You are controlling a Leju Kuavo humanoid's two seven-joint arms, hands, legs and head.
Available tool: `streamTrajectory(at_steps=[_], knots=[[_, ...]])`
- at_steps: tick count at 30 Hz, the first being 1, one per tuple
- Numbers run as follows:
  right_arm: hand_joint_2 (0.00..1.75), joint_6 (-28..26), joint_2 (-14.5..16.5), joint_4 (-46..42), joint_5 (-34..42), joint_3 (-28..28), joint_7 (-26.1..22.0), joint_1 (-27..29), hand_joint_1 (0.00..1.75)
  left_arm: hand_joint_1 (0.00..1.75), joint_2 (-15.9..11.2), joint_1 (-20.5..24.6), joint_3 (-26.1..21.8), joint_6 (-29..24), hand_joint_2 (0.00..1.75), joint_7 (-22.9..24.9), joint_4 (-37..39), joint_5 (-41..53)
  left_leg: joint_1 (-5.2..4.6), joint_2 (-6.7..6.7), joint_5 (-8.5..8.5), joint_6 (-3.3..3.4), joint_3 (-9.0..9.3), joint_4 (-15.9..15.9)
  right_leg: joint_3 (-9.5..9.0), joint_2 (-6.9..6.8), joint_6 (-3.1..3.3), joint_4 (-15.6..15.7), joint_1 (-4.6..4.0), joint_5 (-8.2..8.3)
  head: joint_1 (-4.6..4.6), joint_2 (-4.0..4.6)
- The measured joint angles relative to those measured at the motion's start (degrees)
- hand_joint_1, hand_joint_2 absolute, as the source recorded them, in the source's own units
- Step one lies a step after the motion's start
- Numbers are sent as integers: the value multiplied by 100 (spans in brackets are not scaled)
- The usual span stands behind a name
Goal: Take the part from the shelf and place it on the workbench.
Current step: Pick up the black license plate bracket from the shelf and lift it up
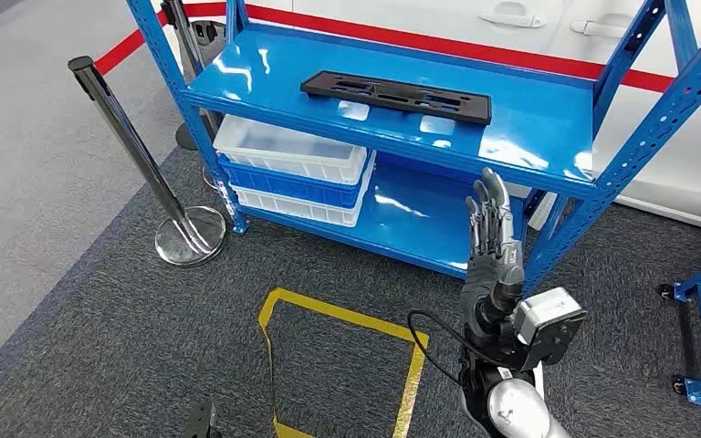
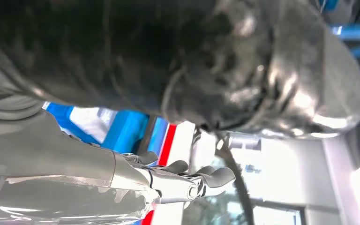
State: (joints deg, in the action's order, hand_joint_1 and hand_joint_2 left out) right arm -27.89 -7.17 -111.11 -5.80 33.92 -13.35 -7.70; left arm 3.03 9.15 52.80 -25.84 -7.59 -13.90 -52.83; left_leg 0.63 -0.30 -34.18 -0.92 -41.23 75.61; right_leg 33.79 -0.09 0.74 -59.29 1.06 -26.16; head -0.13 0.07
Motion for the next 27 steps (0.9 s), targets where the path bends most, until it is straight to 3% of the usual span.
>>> streamTrajectory(at_steps=[2, 5, 7, 9, 11, 15, 17, 19, 20, 22, 27], knots=[[0, -1, -2, -27, -65, 21, 21, -3, 0, 0, 1, -1, 7, -4, 0, 11, 0, 11, 1, 0, 203, 11, 112, -268, -9, 4, -3, 0, 2, -4, 1, 0], [0, -28, -17, -102, -245, 95, 101, -45, 0, 0, 1, 19, 28, -9, 0, 28, -5, 49, -12, 0, 723, 83, 586, -1322, -27, 16, -37, -7, -9, -21, 0, 0], [0, -96, -46, -161, -505, 196, 217, -118, 0, 0, 6, 56, 70, -15, 0, 53, -26, 95, -40, -3, 785, 131, 728, -1660, -7, 21, -92, -4, -21, -15, -3, 0], [0, -177, -75, -185, -866, 300, 381, -170, 0, 0, 11, 80, 119, -30, 0, 94, -48, 150, -41, -7, 797, 179, 737, -1709, -1, 21, -161, 14, -20, -6, -5, -1], [0, -253, -114, -189, -1212, 391, 540, -210, 0, 0, 17, 90, 141, -45, 0, 131, -70, 204, -21, -6, 834, 245, 769, -1779, 40, 17, -218, -115, -13, -114, -19, -1], [0, -335, -168, -188, -1451, 517, 674, -252, 0, 0, 38, 109, 152, -49, 0, 170, -97, 255, -21, 3, 848, 326, 787, -1811, 549, 17, -270, -1200, -4, -674, -43, 0], [0, -342, -190, -187, -1456, 567, 682, -251, 0, 0, 40, 107, 174, -48, 0, 181, -98, 257, -23, 1, 840, 330, 790, -1805, 704, 16, -281, -1480, 0, -692, -44, 0], [0, -353, -213, -187, -1456, 607, 688, -254, 0, 0, 41, 105, 199, -48, 0, 190, -101, 259, -22, -8, 820, 322, 801, -1785, 566, 14, -279, -1153, 6, -389, -44, 0], [0, -359, -222, -187, -1453, 623, 690, -260, 0, 0, 42, 106, 211, -48, 0, 192, -107, 260, -21, -14, 801, 308, 806, -1766, 402, 14, -267, -788, 6, -186, -45, 0], [0, -375, -233, -187, -1435, 659, 697, -274, 0, 0, 43, 111, 233, -41, 0, 207, -121, 264, -44, -20, 760, 260, 784, -1708, 138, 19, -225, -194, -14, 28, -42, -1], [0, -435, -248, -187, -1355, 729, 690, -284, 0, 0, 43, 115, 250, -6, 0, 230, -133, 291, -43, -10, 666, 127, 722, -1585, 75, 35, -72, -17, -14, 36, -23, 0]])
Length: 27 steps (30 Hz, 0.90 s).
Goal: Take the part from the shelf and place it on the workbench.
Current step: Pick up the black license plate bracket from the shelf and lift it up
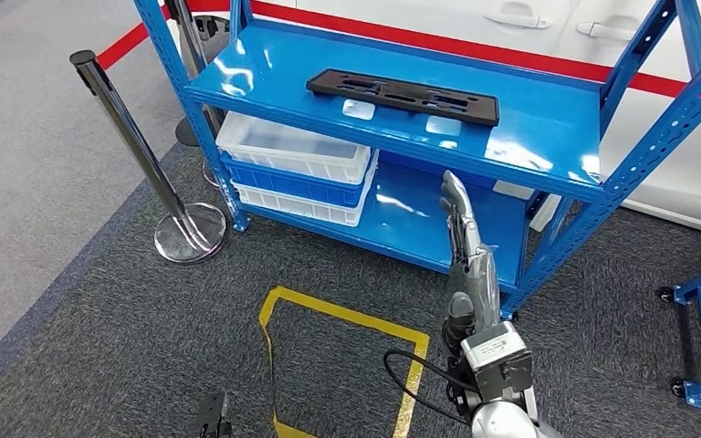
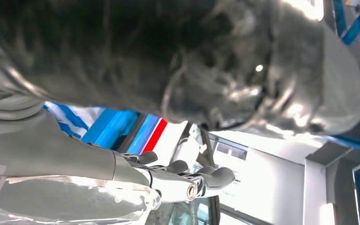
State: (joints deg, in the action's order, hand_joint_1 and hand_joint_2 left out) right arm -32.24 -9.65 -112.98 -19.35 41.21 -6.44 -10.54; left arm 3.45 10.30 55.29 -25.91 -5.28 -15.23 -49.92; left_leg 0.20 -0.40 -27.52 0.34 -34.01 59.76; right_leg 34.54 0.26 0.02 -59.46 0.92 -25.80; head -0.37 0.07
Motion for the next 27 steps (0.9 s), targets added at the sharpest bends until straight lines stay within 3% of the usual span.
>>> streamTrajectory(at_steps=[2, 4, 5, 6, 8, 10, 12, 15, 17, 19, 21, 22, 24, 26, 27], knots=[[0, -2, -4, 0, 27, 19, -19, -8, 0, 0, 0, 4, 4, 2, 0, -4, -5, 8, 20, 6, -268, -62, -226, 486, -20, -9, 52, 21, 16, 3, 25, 0], [0, -2, -7, 1, 45, 38, -29, -11, 0, 0, 0, -3, 21, 9, 0, -5, -7, 11, 35, 7, -548, -98, -584, 1185, -21, -16, 75, 20, 13, -7, 40, 0], [0, -2, -8, 2, 53, 45, -31, -10, 0, 0, -1, -9, 31, 18, 0, -6, -7, 11, 39, 8, -576, -106, -705, 1393, -25, -16, 80, 19, 11, -12, 39, 0], [0, -4, -9, 3, 58, 50, -32, -10, 0, 0, -1, -14, 37, 31, 0, -10, -7, 11, 39, 8, -489, -104, -724, 1388, -33, -14, 82, 18, 11, -20, 41, 0], [0, -10, -10, 3, 67, 55, -39, -10, 0, 0, -2, -15, 40, 56, 0, -28, -7, 14, 35, 8, -95, -62, -478, 818, -68, -6, 69, 18, 12, -45, 41, 0], [0, -20, -10, 2, 73, 57, -46, -10, 0, 0, -6, -3, 42, 75, 0, -49, -5, 16, 3, 11, 138, 18, -148, 134, -98, -2, 24, 18, 1, -79, 38, 0], [0, -31, -11, 3, 79, 62, -48, -8, 0, 0, -10, 2, 42, 89, 0, -58, -5, 18, -38, 11, 123, 82, -24, -140, -116, -4, -49, 22, 0, -72, 35, -1], [0, -43, -25, 8, 87, 73, -50, -11, 0, 0, -13, -15, 44, 104, 0, -61, -5, 19, -25, 1, 126, 165, 96, -264, -115, -13, -138, -113, 13, -67, 30, -1], [0, -56, -35, 9, 109, 79, -56, -14, 0, 0, -13, -14, 44, 117, 0, -63, -5, 19, -11, 2, 127, 213, 198, -305, 76, -16, -161, -510, 19, -285, 10, 0], [0, -64, -40, 12, 134, 91, -63, -10, 0, 0, -13, -13, 44, 130, 0, -64, -5, 20, -17, 6, 103, 244, 224, -301, 454, -14, -195, -1160, 18, -564, -4, 0], [0, -65, -47, 28, 148, 105, -66, -4, 0, 0, -13, -25, 44, 140, 0, -64, -5, 20, -17, 2, 56, 249, 259, -288, 712, -15, -236, -1460, 25, -563, -7, 0], [0, -65, -54, 38, 153, 111, -68, -3, 0, 0, -13, -32, 44, 143, 0, -64, -5, 19, -14, -3, 22, 242, 293, -279, 693, -17, -249, -1306, 32, -386, -9, 0], [0, -65, -67, 54, 162, 123, -76, -5, 0, 0, -13, -43, 45, 150, 0, -64, -5, 18, -9, -14, -65, 206, 377, -265, 456, -18, -243, -639, 45, 78, -10, 0], [0, -66, -74, 62, 170, 132, -83, -13, 0, 0, -15, -40, 46, 160, 0, -65, -4, 16, -17, -16, -150, 138, 423, -238, 278, -27, -176, -109, 17, 209, -12, -1], [0, -67, -75, 66, 174, 135, -86, -14, 0, 0, -16, -41, 46, 164, 0, -66, -3, 15, -22, -13, -178, 99, 433, -217, 251, -27, -120, -41, 2, 162, -7, -1]])
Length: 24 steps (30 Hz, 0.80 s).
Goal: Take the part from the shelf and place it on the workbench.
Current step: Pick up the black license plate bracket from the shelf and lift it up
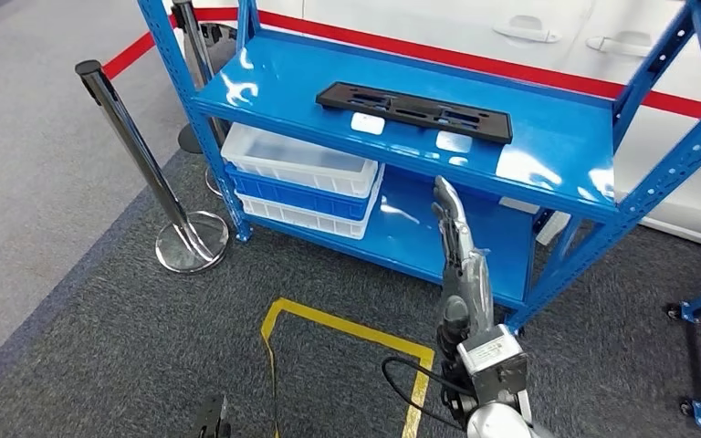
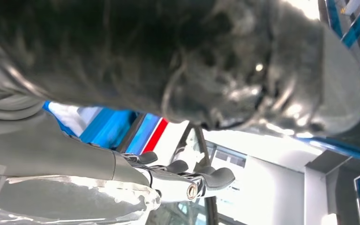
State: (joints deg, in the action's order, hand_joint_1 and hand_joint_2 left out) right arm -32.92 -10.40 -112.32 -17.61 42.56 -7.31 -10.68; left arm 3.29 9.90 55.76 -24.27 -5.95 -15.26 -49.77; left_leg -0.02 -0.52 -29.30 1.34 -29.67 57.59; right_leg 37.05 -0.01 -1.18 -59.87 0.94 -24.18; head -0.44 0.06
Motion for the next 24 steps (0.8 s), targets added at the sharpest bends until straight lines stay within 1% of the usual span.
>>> streamTrajectory(at_steps=[1, 2, 3, 4, 5, 6, 7, 8, 9, 10, 11, 12, 13, 14, 15, 16, 18, 19, 20, 21, 23, 24], knots=[[0, -1, 0, 1, 3, 4, -4, -2, 0, 0, -2, 1, 1, 4, 0, -1, 1, -1, -4, 3, -22, -33, 18, 20, -23, -2, 52, 43, -14, -36, 2, 0], [0, -2, -1, 2, 6, 7, -10, 0, 0, 0, -3, 0, 1, 9, 0, -2, 1, -2, 4, 7, -48, -62, 32, 31, -66, 5, 104, 32, -7, -12, 7, -1], [0, -2, -1, 2, 7, 9, -15, -2, 0, 0, -5, -1, 2, 14, 0, -4, 1, -2, 14, 10, -70, -87, 36, 94, -111, 9, 145, 49, 1, -35, 11, 0], [0, -2, 0, 2, 7, 11, -21, -9, 0, 0, -7, 5, 2, 20, 0, -6, 1, -2, 25, 13, -109, -113, -29, 247, -160, 8, 180, 64, 7, -59, 15, 0], [0, -2, 1, 2, 8, 11, -26, -12, 0, 0, -8, 10, 2, 27, 0, -9, 1, -3, 39, 16, -177, -141, -175, 515, -209, 7, 207, 76, 14, -82, 21, -1], [0, -2, 1, 4, 9, 12, -29, -14, 0, 0, -8, 11, 2, 33, 0, -11, 1, -4, 45, 19, -273, -166, -388, 876, -247, 3, 226, 81, 13, -115, 25, 0], [0, -2, 1, 8, 10, 13, -32, -15, 0, 0, -9, 3, 2, 38, 0, -12, 1, -6, 50, 21, -385, -187, -641, 1240, -280, 2, 238, 81, 11, -151, 28, -1], [0, -2, 1, 15, 15, 13, -32, -13, 0, 0, -11, -12, 2, 42, 0, -12, 1, -8, 54, 22, -463, -197, -862, 1501, -321, 6, 239, 80, 8, -191, 28, -1], [0, -1, 0, 23, 21, 13, -32, -12, 0, 0, -15, -29, 2, 47, 0, -12, 1, -9, 55, 22, -454, -195, -1008, 1594, -374, 13, 237, 80, 5, -235, 27, -1], [0, -1, 0, 28, 28, 13, -33, -12, 0, 0, -20, -43, 2, 53, 0, -11, 0, -8, 53, 22, -326, -182, -1057, 1490, -440, 20, 234, 79, 1, -284, 29, -1], [0, 1, 1, 32, 37, 13, -33, -12, 0, 0, -25, -49, 2, 62, 0, -11, 1, -5, 47, 22, -85, -153, -1017, 1210, -517, 25, 227, 79, -3, -336, 29, 0], [0, 9, 1, 33, 45, 13, -34, -13, 0, 0, -32, -53, 2, 68, 0, -11, 2, -3, 32, 25, 213, -111, -936, 831, -579, 27, 216, 83, -3, -390, 27, 1], [0, 19, 1, 36, 54, 13, -34, -14, 0, 0, -38, -53, 3, 74, 0, -10, 3, 1, 8, 28, 412, -72, -860, 516, -638, 30, 199, 85, -9, -435, 24, 1], [0, 34, 1, 39, 65, 13, -34, -15, 0, 0, -44, -52, 3, 77, 0, -8, 4, 5, -18, 28, 503, -36, -794, 279, -668, 33, 169, 91, -10, -475, 26, 1], [0, 50, 0, 43, 75, 14, -32, -16, 0, 0, -49, -56, 4, 79, 0, -3, 4, 10, -40, 27, 531, -3, -765, 157, -690, 35, 136, 101, -11, -502, 31, 0], [0, 60, 0, 46, 83, 16, -32, -16, 0, 0, -52, -61, 5, 80, 0, 3, 5, 14, -52, 24, 477, 22, -745, 126, -722, 38, 101, 102, -19, -508, 36, -1], [0, 70, 0, 48, 95, 19, -33, -26, 0, 0, -54, -71, 7, 81, 0, 11, 5, 32, -36, 15, 493, 76, -630, 33, -778, 33, 35, 78, -22, -537, 39, -1], [0, 71, 0, 48, 98, 19, -35, -37, 0, 0, -54, -68, 7, 84, 0, 12, 5, 40, -24, 14, 478, 106, -559, -1, -754, 30, 12, -29, -19, -566, 32, -1], [0, 74, 0, 49, 102, 19, -36, -48, 0, 0, -54, -55, 8, 87, 0, 14, 5, 49, -13, 10, 466, 135, -489, -25, -655, 26, -9, -232, -11, -634, 22, 0], [0, 80, 0, 49, 106, 20, -37, -53, 0, 0, -54, -44, 8, 92, 0, 19, 5, 53, -10, 11, 441, 161, -447, -38, -476, 23, -23, -533, -1, -730, 13, -1], [0, 93, 0, 56, 112, 23, -37, -56, 0, 0, -54, -31, 9, 102, 0, 30, 5, 53, -11, 9, 362, 188, -373, -37, -15, 23, -53, -1171, 2, -978, 4, 0], [0, 97, 0, 63, 115, 25, -37, -54, 0, 0, -54, -36, 10, 106, 0, 33, 5, 54, -12, 5, 313, 186, -319, -36, 158, 23, -66, -1330, 6, -1032, 2, -1]])
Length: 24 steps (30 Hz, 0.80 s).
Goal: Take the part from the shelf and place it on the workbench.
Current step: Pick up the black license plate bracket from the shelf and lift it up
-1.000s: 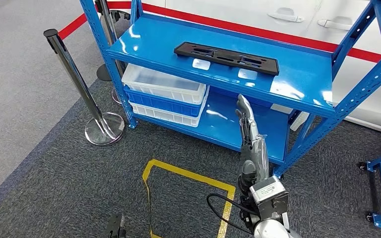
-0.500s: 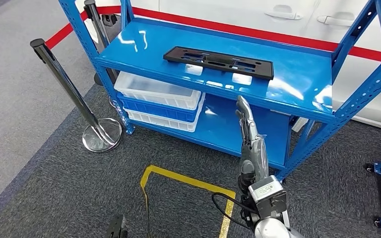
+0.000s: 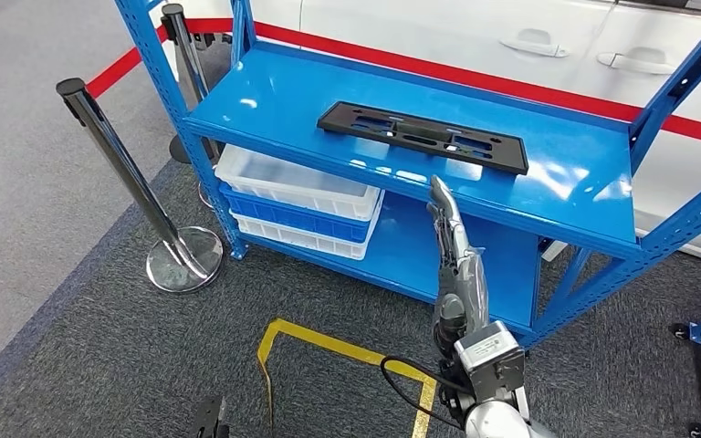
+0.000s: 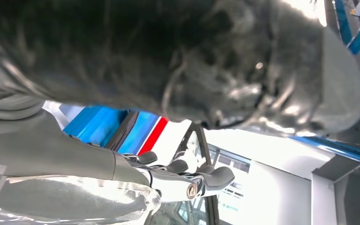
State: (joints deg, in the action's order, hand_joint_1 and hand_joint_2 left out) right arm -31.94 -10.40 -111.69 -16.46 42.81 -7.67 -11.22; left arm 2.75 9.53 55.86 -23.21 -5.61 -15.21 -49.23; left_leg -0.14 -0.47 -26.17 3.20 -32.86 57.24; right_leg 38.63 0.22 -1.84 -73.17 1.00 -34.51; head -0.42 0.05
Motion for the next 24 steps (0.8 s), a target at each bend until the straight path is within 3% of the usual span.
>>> streamTrajectory(at_steps=[1, 2, 3, 4, 6, 9, 11, 14, 15, 16, 17, 19, 20, 21, 24], knots=[[0, 1, 0, 7, 4, 1, 0, 0, 0, 0, 1, -8, 1, 2, 0, 2, 0, 1, 0, -5, -54, -3, 68, 1, 90, 0, -9, 13, 3, 47, -2, 1], [0, 1, 0, 13, 9, 1, 0, 0, 0, 0, 1, -14, 1, 3, 0, 4, 0, 2, 0, -11, -113, -9, 150, 3, 85, -1, -9, 222, 5, 234, -6, 1], [0, 1, 0, 16, 13, 1, 0, -1, 0, 0, 2, -21, 1, 3, 0, 4, 0, 3, 0, -16, -176, -20, 226, 2, 22, -1, -1, 550, 5, 523, -7, 1], [0, 1, -1, 20, 16, 1, -1, -1, 0, 0, 3, -21, 3, 2, 0, 4, 0, 4, -5, -19, -239, -42, 298, 17, -41, 1, 22, 893, -9, 786, -2, 1], [0, 1, -2, 28, 26, 3, 3, -2, 0, 0, 5, -9, 7, 2, 0, 9, 0, 9, -17, -31, -353, -111, 358, 37, -127, -2, 102, 1298, -39, 1055, 6, 0], [0, 2, -3, 33, 37, 7, 4, -11, 0, 0, 7, 7, 10, 2, 0, 13, 0, 13, -19, -31, -426, -206, 415, 120, -240, 0, 228, 1379, -38, 1037, 14, 0], [0, 1, -2, 33, 37, 8, -2, -23, 0, 0, 6, 19, 11, 2, 0, 11, 0, 15, -3, -13, -504, -254, 307, 440, -372, -3, 304, 1424, -17, 975, 26, 1], [0, -2, 2, 35, 41, 9, -9, -29, 0, 0, 5, 22, 15, 2, 0, 11, 0, 16, 42, 3, -838, -343, -333, 1405, -506, -5, 349, 1445, -5, 861, 43, 1], [0, -4, 2, 37, 46, 9, -9, -27, 0, 0, 5, 13, 16, 3, 0, 12, 0, 16, 60, 4, -894, -367, -533, 1609, -553, 2, 343, 1445, -1, 816, 43, 1], [0, -5, 2, 40, 51, 10, -9, -25, 0, 0, 5, 3, 16, 3, 0, 13, 0, 16, 74, 5, -843, -384, -651, 1633, -614, 11, 332, 1444, 5, 766, 43, 1], [0, -7, 2, 44, 57, 10, -9, -26, 0, 0, 4, -4, 16, 4, 0, 13, 0, 16, 85, 7, -673, -394, -677, 1470, -688, 20, 314, 1444, 15, 710, 44, 1], [0, -8, 2, 50, 64, 10, -9, -27, 0, 0, 4, -14, 17, 4, 0, 13, 0, 16, 91, 17, -98, -395, -544, 786, -840, 29, 258, 1442, 34, 590, 45, 1], [0, -9, 2, 55, 69, 10, -10, -28, 0, 0, 4, -13, 20, 5, 0, 13, 0, 16, 75, 26, 53, -380, -479, 480, -887, 34, 223, 1439, 35, 540, 54, 1], [0, -15, 2, 58, 75, 10, -11, -28, 0, 0, 3, -15, 22, 7, 0, 14, 1, 16, 58, 30, 155, -346, -436, 290, -912, 36, 181, 1445, 31, 497, 61, 1], [0, -47, 2, 64, 95, 12, -16, -27, 0, 0, -5, -29, 27, 6, 0, 20, 2, 14, 37, 18, 124, -200, -349, 162, -976, 35, 73, 1457, 12, 437, 65, 1]])
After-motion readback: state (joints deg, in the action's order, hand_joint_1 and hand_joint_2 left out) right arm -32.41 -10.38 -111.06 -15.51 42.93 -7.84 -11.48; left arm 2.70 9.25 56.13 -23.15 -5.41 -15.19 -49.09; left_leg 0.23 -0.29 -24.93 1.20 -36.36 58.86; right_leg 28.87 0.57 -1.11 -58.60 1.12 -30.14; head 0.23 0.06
